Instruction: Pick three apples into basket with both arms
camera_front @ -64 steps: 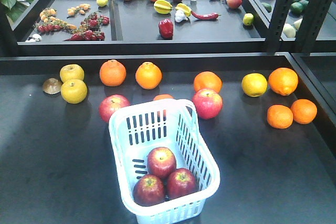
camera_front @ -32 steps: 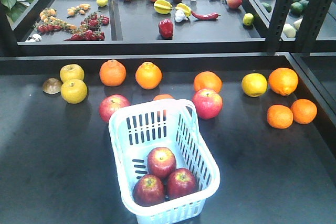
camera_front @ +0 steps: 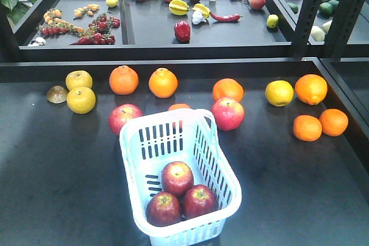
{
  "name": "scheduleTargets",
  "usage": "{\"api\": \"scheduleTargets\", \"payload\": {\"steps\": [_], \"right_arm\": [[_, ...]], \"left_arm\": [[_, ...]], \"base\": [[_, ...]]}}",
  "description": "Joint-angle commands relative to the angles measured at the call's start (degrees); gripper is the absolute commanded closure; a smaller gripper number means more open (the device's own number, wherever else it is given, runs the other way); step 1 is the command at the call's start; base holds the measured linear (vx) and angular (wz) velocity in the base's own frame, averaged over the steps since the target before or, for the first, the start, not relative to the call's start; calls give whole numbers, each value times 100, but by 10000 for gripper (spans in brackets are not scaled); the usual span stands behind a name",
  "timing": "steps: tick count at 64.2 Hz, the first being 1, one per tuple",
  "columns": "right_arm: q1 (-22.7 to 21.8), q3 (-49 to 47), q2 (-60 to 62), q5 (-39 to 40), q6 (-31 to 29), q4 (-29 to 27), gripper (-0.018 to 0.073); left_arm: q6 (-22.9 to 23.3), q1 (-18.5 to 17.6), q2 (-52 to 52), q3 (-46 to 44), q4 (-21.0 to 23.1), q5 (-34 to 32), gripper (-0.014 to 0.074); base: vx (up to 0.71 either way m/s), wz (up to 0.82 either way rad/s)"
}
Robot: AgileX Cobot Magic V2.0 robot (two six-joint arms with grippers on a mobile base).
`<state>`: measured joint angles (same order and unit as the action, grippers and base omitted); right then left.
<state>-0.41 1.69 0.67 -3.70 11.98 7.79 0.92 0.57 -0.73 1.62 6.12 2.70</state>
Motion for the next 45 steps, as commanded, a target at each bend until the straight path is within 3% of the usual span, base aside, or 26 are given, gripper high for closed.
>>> {"api": "scheduleTargets", "payload": {"steps": [1,45], "right_arm": [[-28,76,67,445,-43,5,564],[-28,76,67,445,-43,5,564]], "left_arm": [[8,20,-79,-145,15,-451,602],[8,20,-79,-145,15,-451,602]], "base": [[0,0],[0,0]]}}
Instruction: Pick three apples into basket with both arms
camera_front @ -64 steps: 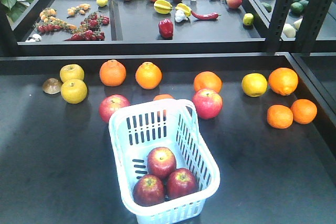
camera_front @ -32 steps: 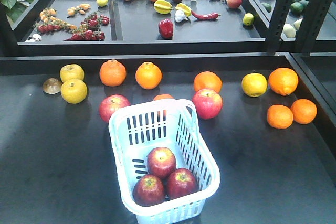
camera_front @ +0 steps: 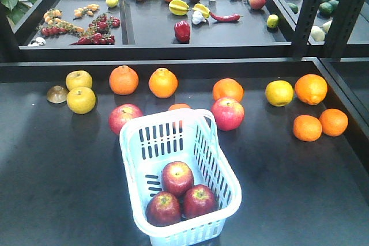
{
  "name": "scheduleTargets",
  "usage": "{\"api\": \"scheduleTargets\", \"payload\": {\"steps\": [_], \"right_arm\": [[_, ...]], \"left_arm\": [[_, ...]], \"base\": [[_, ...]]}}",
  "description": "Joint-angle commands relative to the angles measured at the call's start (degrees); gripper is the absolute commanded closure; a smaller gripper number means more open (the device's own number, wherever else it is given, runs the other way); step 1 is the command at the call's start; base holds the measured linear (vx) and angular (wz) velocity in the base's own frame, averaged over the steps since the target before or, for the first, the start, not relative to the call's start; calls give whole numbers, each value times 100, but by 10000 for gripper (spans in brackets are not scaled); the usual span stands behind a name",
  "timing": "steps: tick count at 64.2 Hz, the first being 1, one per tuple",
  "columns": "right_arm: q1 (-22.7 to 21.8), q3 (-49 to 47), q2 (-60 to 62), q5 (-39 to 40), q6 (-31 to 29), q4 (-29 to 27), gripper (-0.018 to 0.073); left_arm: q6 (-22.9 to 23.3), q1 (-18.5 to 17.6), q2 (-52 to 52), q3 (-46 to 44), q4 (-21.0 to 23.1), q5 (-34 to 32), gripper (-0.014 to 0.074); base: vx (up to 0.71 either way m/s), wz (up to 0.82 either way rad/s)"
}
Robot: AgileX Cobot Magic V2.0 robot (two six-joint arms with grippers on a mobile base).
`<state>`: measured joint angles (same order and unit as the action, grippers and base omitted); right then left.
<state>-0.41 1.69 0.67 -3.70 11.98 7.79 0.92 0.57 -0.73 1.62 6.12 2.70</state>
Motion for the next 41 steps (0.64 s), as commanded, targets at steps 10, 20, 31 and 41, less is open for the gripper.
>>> {"api": "scheduleTargets", "payload": {"steps": [10,20,31,41], "right_arm": [[-28,76,67,445,-43,5,564],[-28,76,67,445,-43,5,564],[-28,76,67,445,-43,5,564],[-28,76,67,445,-43,5,564]], "left_arm": [[8,20,-79,-145,15,-451,602],[8,20,-79,-145,15,-451,602],[8,20,-79,-145,15,-451,602],[8,20,-79,-145,15,-451,602]], "base": [[0,0],[0,0],[0,0],[0,0]]}}
